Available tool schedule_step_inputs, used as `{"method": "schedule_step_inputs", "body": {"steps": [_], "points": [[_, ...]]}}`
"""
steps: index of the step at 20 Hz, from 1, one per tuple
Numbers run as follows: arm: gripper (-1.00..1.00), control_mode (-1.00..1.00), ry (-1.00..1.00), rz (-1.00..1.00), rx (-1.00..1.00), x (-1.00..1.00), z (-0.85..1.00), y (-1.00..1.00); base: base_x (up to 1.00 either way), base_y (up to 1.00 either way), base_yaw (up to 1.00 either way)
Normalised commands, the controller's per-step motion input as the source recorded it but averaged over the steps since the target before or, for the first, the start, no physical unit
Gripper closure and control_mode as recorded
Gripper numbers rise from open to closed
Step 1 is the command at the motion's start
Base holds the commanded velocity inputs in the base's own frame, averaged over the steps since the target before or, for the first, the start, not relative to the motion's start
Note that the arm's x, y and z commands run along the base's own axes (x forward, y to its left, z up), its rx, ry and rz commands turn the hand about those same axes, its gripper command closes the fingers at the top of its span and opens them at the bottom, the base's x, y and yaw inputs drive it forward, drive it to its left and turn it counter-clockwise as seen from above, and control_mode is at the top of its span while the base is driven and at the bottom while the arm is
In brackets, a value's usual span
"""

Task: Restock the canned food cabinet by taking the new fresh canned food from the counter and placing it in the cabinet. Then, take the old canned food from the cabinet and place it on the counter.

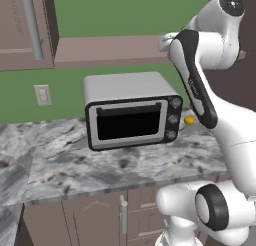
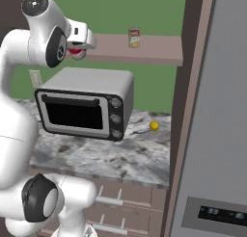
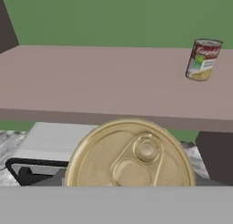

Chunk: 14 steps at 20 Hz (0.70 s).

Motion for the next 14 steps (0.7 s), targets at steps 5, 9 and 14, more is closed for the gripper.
{"method": "schedule_step_inputs", "body": {"steps": [5,9,14], "points": [[1.0,-1.0,0.03,0.0,0.0,1.0,-0.12,0.0,0.0,0.0,0.0],[1.0,-1.0,0.02,0.0,0.0,1.0,-0.16,0.0,0.0,0.0,0.0],[1.0,-1.0,0.04,0.0,-0.02,1.0,-0.33,0.0,0.0,0.0,0.0]]}}
